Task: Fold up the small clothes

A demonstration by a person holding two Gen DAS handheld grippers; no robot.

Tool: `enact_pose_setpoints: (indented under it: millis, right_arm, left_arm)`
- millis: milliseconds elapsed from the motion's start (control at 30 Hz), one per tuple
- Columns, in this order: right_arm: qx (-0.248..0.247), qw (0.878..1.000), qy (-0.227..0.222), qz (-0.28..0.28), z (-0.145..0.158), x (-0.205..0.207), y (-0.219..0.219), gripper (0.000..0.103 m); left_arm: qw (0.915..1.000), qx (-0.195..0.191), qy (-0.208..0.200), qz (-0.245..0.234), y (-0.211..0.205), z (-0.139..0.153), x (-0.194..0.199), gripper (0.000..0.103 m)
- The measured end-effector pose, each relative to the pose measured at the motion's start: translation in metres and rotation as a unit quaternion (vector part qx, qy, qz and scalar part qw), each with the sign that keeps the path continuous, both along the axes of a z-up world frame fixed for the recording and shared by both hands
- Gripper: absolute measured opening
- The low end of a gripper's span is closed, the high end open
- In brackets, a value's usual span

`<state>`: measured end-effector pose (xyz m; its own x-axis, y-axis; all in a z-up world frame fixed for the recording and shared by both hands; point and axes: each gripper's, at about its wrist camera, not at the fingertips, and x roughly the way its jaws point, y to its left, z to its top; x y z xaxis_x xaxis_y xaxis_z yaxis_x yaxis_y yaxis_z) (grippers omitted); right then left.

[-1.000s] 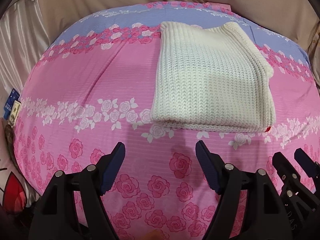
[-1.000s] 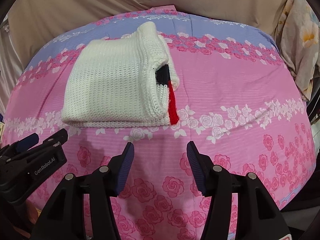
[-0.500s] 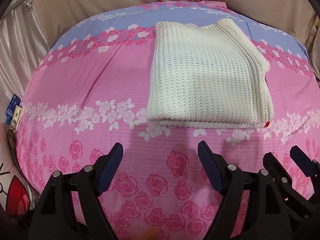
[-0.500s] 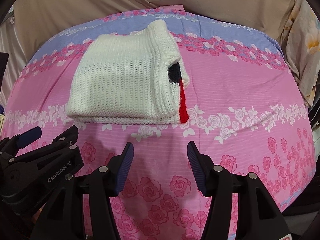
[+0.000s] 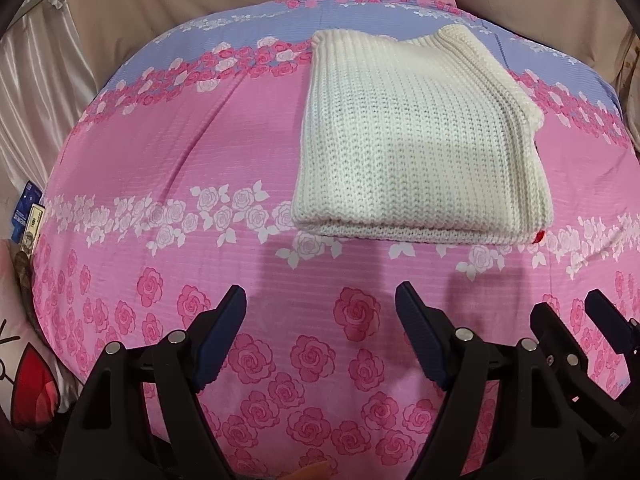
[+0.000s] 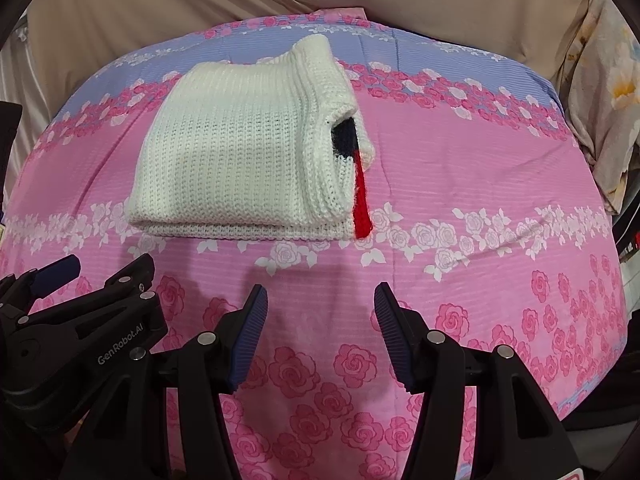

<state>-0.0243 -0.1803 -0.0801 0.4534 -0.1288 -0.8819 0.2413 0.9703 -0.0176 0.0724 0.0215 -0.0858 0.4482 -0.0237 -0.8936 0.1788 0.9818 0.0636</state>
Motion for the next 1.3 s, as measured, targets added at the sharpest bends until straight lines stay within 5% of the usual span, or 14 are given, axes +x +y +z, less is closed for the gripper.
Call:
enact_pose_setpoints:
  millis: [1300]
  right_arm:
    - [-0.005, 1.0, 0.01, -0.001, -0.0058, 0.0001, 0.0047, 0.054]
  left_arm:
    - [0.9999, 0.006, 0.006, 0.006, 0.0021, -0.0092, -0.0005, 0.073]
